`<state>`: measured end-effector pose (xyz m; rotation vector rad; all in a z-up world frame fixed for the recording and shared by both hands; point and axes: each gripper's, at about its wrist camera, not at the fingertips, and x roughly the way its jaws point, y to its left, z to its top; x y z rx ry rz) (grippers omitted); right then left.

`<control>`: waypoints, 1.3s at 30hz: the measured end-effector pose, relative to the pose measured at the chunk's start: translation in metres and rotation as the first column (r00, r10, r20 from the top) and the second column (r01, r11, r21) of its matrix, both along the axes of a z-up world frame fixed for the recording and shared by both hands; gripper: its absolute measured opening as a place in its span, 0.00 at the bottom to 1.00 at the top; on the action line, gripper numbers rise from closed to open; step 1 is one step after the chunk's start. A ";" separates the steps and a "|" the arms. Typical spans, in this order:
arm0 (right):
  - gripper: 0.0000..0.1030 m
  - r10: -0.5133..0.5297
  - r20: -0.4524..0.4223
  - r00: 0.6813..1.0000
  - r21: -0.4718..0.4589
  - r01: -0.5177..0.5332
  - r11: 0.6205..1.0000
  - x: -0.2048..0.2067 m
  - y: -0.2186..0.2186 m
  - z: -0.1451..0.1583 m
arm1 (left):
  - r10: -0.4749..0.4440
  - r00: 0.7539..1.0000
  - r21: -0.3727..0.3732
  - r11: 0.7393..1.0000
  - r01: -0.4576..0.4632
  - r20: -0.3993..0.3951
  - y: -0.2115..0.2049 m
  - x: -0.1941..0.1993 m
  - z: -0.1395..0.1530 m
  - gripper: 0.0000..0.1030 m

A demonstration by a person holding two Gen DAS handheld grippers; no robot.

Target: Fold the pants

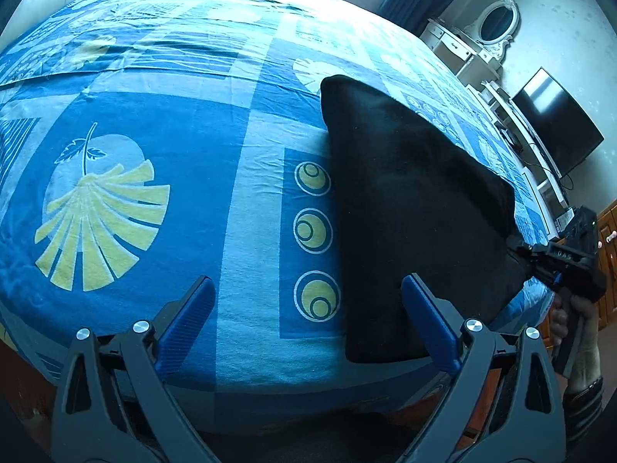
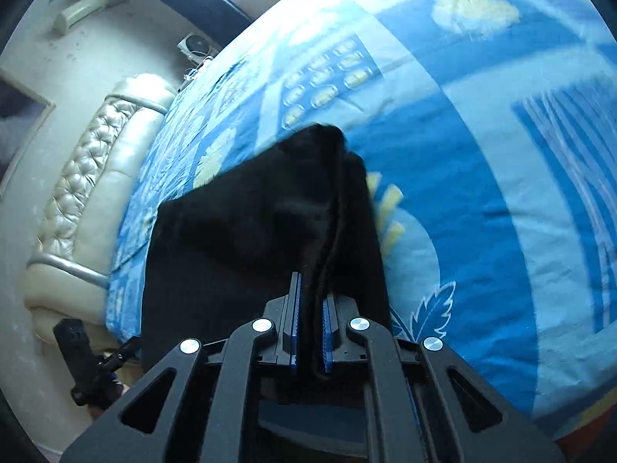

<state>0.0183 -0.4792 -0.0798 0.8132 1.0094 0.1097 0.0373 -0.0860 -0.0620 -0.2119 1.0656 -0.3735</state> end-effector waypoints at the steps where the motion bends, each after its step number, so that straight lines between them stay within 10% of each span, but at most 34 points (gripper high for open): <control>1: 0.09 -0.005 0.004 1.000 0.012 0.005 1.000 -0.001 -0.001 -0.003 | 0.001 1.000 -0.002 1.000 -0.001 -0.005 0.000 0.000 -0.002 0.94; 28: 0.15 -0.069 0.045 0.997 0.143 0.062 0.988 -0.018 -0.015 -0.020 | -0.059 0.998 0.089 0.994 0.060 -0.011 -0.008 0.009 -0.023 0.98; 31: 0.24 -0.079 0.049 0.996 0.188 0.068 0.980 -0.024 -0.021 -0.013 | -0.051 0.998 0.037 0.998 0.052 -0.027 0.001 0.009 -0.016 0.98; 35: 0.68 -0.140 0.140 0.980 0.171 0.116 0.978 -0.049 -0.036 0.013 | -0.049 0.998 -0.120 0.992 0.044 -0.043 0.022 0.006 0.000 0.98; 39: 0.73 -0.109 0.118 0.987 0.196 0.084 0.977 -0.061 -0.038 0.007 | -0.097 0.992 -0.243 0.967 0.076 -0.079 0.023 0.011 -0.003 0.98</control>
